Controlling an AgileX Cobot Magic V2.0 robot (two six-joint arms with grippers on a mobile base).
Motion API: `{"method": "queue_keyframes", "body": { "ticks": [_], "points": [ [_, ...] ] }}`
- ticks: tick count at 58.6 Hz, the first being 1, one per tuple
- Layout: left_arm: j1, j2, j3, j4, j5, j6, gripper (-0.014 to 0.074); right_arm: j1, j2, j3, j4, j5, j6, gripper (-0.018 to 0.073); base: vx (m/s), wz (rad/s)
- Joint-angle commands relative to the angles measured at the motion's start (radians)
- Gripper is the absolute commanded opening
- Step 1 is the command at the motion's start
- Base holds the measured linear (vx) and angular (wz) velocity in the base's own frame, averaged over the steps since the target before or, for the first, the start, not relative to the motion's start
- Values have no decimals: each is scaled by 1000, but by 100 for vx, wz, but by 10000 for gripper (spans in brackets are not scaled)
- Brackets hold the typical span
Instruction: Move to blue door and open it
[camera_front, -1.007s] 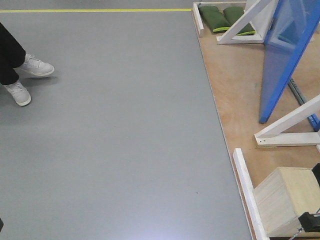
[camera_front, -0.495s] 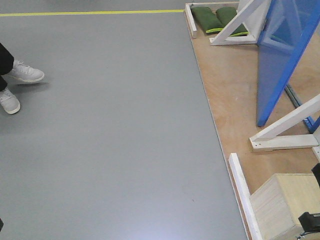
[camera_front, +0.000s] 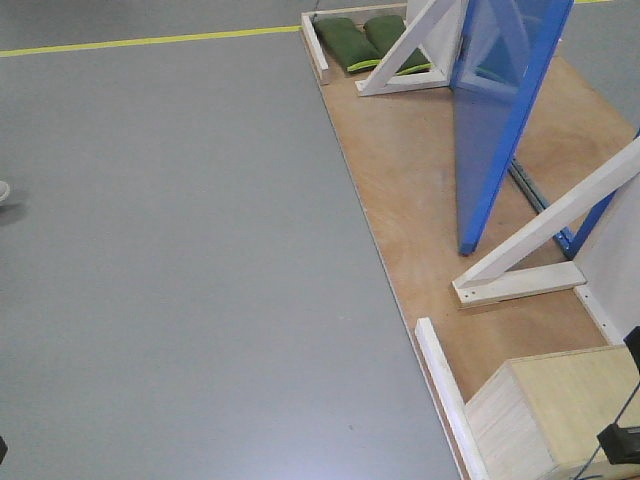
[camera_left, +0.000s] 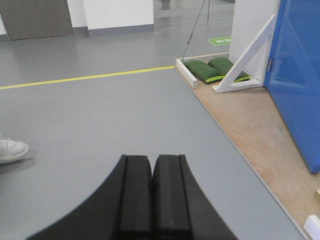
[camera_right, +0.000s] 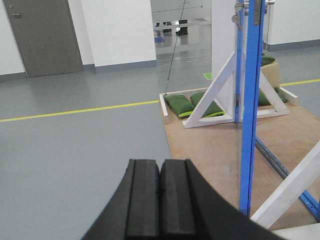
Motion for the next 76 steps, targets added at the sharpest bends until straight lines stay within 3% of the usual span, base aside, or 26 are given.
{"method": "queue_keyframes", "body": {
  "ticks": [1, 48, 76],
  "points": [
    [-7, -11, -26, -2, -84, -7, 73, -3, -14, 3, -3, -85, -5, 12, 21, -7],
    [-7, -11, -26, -2, -84, -7, 73, -3, -14, 3, -3, -84, -5, 12, 29, 21],
    [-7, -11, -26, -2, -84, -7, 73, -3, -14, 3, -3, -84, -5, 12, 39, -1]
  ]
}}
